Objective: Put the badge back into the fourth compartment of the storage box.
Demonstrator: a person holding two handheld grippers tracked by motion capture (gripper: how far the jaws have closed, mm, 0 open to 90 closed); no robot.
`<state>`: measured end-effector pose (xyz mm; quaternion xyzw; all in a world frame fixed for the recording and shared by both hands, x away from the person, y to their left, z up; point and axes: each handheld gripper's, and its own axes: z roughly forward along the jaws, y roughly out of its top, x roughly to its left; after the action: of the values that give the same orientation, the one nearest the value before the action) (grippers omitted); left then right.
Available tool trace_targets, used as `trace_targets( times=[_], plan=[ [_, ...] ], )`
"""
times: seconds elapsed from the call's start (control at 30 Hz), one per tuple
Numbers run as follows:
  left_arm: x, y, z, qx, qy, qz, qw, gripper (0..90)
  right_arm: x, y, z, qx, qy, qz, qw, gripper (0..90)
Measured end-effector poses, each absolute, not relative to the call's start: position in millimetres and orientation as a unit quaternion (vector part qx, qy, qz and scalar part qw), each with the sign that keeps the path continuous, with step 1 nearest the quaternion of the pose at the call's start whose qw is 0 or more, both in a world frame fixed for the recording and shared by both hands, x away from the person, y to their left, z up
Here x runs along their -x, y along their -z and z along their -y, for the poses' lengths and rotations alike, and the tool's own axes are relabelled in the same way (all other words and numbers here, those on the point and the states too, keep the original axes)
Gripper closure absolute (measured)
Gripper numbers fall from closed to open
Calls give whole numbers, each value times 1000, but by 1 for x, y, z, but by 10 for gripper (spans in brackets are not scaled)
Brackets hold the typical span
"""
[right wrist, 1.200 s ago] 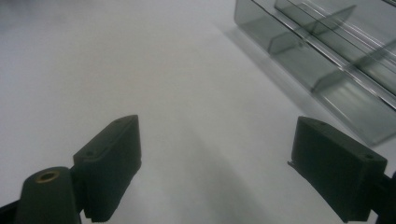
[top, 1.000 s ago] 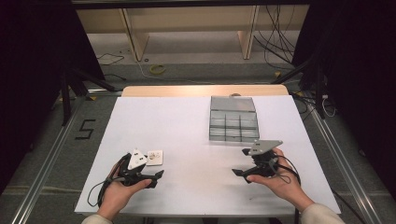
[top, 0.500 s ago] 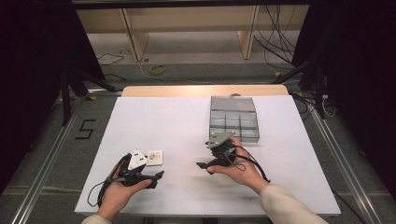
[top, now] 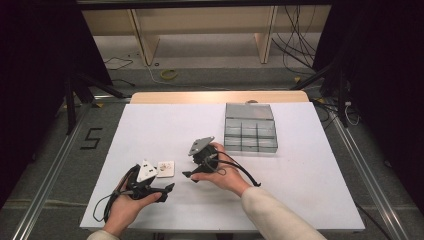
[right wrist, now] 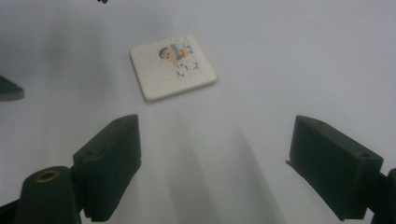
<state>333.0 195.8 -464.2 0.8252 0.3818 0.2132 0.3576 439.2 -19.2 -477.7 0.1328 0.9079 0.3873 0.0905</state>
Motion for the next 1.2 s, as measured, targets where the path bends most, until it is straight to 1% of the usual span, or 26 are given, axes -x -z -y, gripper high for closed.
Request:
trace_targets(
  times=[0.37, 0.67, 0.73, 0.9, 0.97, 1.17, 1.2],
  plan=[
    [-333, 464, -197, -825, -215, -382, 355, 164, -449, 488, -15, -120, -375, -916, 77, 175],
    [-332, 465, -200, -825, -216, -387, 350, 163, -455, 498, -42, -108, -376, -919, 47, 187],
    [-332, 465, -200, -824, -216, -389, 350, 163, -455, 500, -47, -103, -371, -922, 46, 203],
    [-332, 465, -201, -824, -216, -391, 348, 162, -455, 501, -55, -95, -368, -924, 46, 198],
    [-332, 465, -202, -824, -217, -391, 348, 162, -455, 500, -56, -90, -365, -925, 43, 219],
    [-332, 465, -203, -823, -217, -394, 346, 162, -453, 498, -55, -83, -364, -927, 35, 333],
    [-332, 465, -203, -824, -217, -394, 345, 162, -452, 498, -55, -83, -364, -927, 35, 338]
  ],
)
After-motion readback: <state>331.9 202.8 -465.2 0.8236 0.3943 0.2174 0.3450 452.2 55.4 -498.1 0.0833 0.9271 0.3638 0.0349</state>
